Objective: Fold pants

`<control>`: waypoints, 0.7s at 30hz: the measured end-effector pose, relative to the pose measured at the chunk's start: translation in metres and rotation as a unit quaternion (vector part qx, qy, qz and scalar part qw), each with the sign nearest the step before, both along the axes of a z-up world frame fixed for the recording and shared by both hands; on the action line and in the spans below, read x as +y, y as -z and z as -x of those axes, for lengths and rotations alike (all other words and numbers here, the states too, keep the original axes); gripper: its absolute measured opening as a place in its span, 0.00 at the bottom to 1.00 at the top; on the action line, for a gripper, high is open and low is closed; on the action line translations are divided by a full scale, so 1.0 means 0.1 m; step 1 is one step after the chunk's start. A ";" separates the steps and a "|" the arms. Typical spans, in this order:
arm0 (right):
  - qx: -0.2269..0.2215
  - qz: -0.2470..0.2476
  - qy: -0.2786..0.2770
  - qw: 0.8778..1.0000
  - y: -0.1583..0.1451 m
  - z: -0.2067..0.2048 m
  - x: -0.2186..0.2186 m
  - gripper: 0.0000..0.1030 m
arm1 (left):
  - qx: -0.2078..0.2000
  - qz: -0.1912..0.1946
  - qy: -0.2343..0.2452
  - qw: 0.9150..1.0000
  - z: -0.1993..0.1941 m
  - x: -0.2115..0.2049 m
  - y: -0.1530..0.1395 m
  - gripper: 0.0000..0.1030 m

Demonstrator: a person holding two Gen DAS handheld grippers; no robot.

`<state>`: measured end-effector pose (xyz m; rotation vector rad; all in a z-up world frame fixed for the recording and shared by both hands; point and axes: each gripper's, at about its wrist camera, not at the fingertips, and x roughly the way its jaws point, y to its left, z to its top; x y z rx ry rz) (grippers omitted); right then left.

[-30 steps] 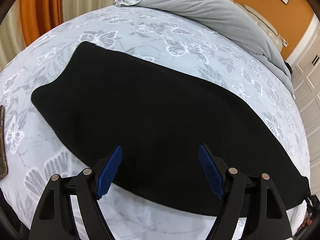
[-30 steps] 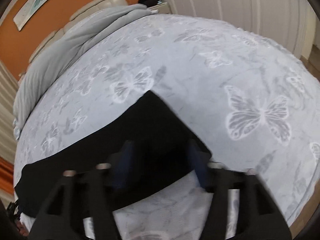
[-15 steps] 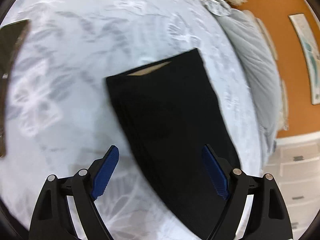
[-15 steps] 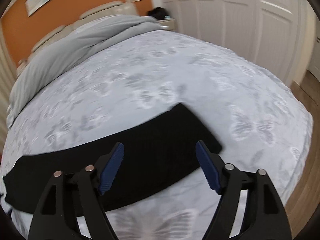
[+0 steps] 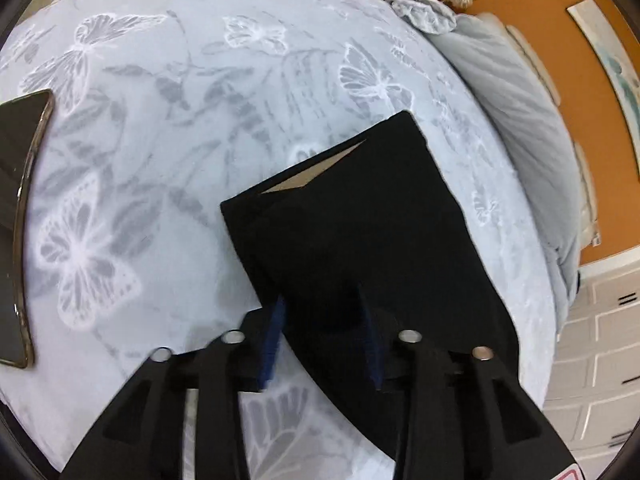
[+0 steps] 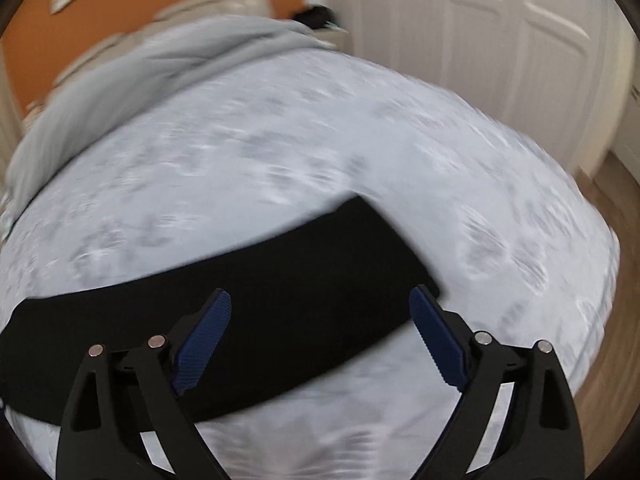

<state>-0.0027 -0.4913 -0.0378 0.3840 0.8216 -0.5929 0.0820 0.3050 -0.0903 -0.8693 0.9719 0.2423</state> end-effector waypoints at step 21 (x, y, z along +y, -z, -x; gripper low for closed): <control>-0.043 -0.095 -0.018 0.994 0.32 0.06 -0.67 0.17 | 0.008 -0.052 -0.061 0.997 0.24 -0.43 -0.15 0.86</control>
